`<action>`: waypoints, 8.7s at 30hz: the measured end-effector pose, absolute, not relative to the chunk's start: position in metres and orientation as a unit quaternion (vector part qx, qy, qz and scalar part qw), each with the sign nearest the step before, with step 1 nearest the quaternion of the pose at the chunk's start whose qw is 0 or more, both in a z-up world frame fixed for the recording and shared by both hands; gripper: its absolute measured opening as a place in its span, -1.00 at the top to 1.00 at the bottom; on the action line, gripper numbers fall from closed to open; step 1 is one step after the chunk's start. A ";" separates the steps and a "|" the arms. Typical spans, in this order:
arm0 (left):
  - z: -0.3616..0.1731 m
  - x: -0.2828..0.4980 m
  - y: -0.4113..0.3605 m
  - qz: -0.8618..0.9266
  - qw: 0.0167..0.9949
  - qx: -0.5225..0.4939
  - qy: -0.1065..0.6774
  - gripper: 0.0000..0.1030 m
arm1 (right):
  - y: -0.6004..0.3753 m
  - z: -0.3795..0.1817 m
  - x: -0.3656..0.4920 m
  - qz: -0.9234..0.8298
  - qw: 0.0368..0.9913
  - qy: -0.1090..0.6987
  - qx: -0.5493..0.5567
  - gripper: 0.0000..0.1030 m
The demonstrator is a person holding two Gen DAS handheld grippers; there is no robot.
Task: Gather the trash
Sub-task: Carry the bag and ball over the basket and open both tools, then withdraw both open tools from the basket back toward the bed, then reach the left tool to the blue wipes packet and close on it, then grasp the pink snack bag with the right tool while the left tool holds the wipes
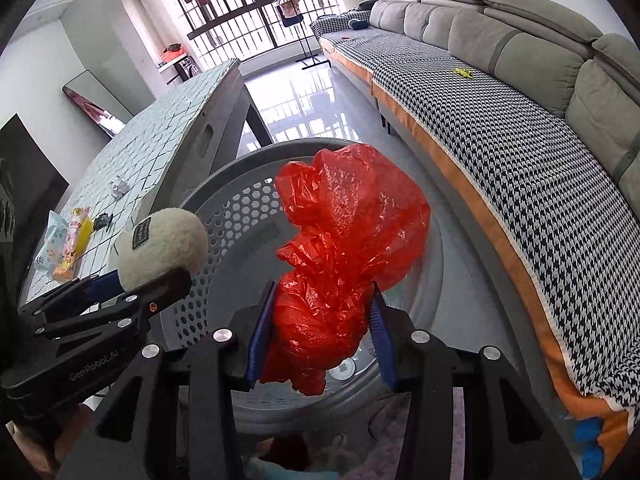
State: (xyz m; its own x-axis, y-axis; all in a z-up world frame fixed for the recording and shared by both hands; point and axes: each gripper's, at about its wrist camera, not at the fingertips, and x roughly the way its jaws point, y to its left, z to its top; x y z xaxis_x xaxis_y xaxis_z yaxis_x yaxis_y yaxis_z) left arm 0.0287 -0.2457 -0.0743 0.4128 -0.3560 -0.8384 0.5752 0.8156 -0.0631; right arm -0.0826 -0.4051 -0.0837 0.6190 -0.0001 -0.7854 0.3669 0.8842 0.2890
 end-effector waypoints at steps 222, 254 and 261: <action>-0.007 0.116 0.047 -0.061 0.917 -0.030 0.392 0.42 | -0.142 -0.019 0.081 0.102 0.901 0.418 0.054 -0.20; -0.022 0.110 0.113 -0.035 0.918 -0.067 0.389 0.42 | -0.087 -0.058 0.145 0.061 0.879 0.471 0.044 -0.24; -0.020 0.111 0.110 -0.043 0.918 -0.066 0.388 0.42 | -0.084 -0.063 0.143 0.061 0.877 0.475 0.032 0.24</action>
